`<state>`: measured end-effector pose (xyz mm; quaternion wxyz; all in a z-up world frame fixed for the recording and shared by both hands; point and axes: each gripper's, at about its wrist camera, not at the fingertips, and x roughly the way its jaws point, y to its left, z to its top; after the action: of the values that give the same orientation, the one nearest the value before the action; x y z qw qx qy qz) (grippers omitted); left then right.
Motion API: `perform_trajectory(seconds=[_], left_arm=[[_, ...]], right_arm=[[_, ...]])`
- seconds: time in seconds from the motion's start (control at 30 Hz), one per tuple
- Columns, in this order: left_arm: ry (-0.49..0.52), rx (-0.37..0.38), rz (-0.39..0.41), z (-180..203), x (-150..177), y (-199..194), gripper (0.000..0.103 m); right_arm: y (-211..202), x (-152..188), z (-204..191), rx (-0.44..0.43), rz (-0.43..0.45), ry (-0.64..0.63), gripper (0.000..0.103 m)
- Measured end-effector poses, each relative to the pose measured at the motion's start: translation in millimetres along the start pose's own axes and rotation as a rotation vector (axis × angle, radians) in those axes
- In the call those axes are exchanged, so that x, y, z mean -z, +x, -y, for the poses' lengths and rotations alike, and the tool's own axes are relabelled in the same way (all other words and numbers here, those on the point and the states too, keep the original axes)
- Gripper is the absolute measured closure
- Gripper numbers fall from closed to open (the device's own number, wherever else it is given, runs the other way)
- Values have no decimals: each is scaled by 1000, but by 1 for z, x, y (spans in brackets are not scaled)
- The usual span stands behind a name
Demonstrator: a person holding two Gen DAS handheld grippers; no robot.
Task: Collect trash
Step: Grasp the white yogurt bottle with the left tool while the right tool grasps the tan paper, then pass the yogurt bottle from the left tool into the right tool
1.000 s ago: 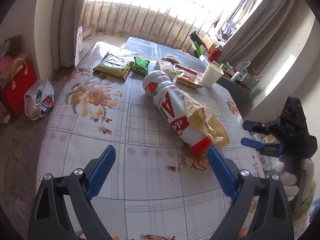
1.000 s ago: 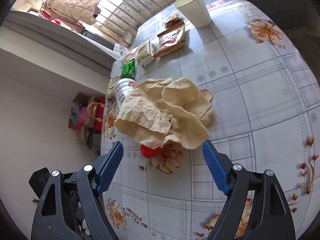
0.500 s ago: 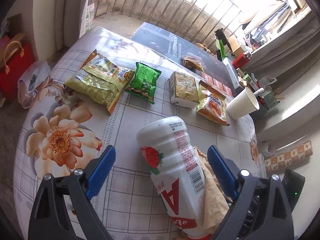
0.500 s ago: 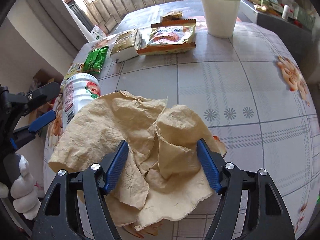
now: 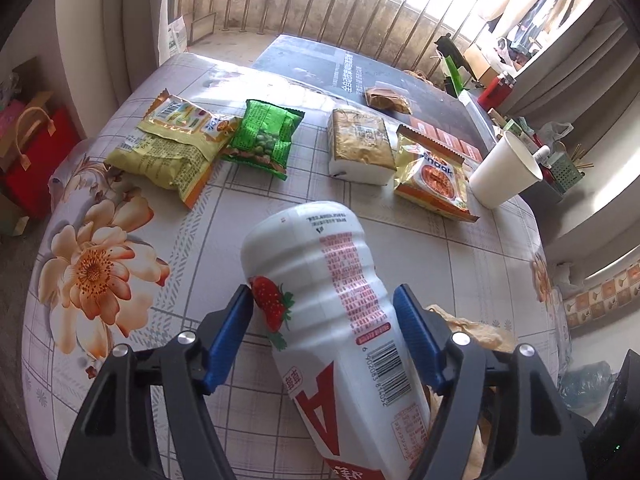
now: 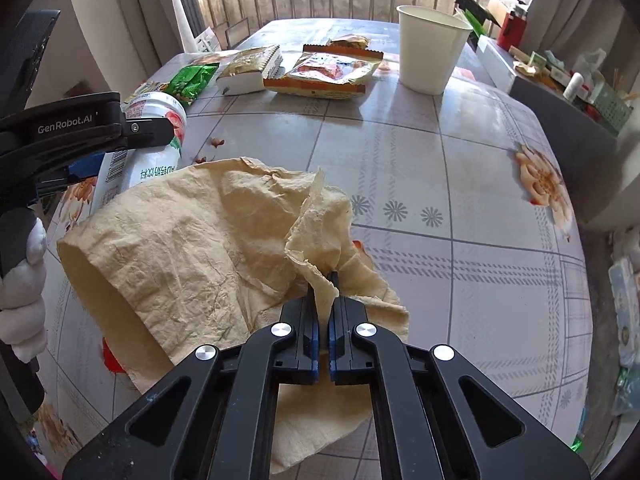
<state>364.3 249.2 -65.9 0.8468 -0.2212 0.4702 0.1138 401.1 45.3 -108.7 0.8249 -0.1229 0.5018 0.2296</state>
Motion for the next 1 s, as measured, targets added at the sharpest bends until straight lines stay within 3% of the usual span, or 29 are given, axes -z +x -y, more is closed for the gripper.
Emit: perform_trajectory(seconds=[0.17,0.37,0.53,0.7,0.8,0.9,1.0], left_arm=[[99,15,-21,20,28,-10,34],[256,111,-78,44,102,-40,39],[267,209,-166,47,171,-56,41],[265,263,-146,48,212,-78,41],[229,298,-127,44,218,-89,41],[174,332,-91,35,215,-104,38],[122,362,-26,20,207,-124,38]], right_arm=[[-13,27,23,-19,-10,56,102],[-51,94,46,-20,-15,125,102],[-83,157,50,-36,-13,196,102],[-102,193,52,-108,2,305,101],[-107,198,58,-166,31,362,93],[-122,197,63,-188,97,405,66],[-151,194,61,-194,215,411,56]])
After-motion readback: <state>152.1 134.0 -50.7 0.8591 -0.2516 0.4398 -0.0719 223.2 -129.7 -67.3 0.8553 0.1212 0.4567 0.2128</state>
